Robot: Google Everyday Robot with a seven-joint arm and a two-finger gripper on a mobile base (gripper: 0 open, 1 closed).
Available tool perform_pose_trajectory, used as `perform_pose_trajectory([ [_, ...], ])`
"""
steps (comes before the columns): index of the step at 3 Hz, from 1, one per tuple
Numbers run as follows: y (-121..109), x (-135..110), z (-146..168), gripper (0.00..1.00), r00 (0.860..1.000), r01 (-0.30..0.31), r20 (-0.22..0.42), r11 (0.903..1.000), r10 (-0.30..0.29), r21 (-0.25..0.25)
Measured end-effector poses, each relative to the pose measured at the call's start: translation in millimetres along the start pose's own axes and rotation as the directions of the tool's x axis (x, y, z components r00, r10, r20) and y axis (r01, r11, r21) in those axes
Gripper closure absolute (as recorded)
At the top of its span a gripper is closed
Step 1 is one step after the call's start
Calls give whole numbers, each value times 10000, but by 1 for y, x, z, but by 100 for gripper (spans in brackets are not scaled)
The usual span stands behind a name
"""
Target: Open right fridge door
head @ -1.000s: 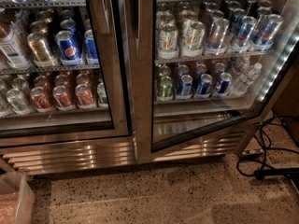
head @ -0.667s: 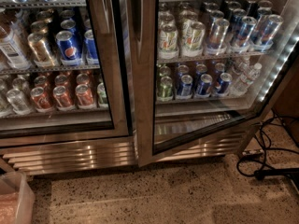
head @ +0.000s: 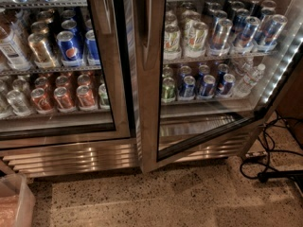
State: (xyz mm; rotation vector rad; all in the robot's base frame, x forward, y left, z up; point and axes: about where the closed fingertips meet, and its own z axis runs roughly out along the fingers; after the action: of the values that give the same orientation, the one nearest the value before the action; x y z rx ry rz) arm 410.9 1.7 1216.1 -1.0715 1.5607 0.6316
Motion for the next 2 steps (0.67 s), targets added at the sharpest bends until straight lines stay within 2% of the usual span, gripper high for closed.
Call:
perform_pose_trajectory([
  [1,16,-20,-30,0,9970,588,-542,9966,-557,581],
  [2,17,-21,-30,0,9969,594,-548,9965,-562,587],
])
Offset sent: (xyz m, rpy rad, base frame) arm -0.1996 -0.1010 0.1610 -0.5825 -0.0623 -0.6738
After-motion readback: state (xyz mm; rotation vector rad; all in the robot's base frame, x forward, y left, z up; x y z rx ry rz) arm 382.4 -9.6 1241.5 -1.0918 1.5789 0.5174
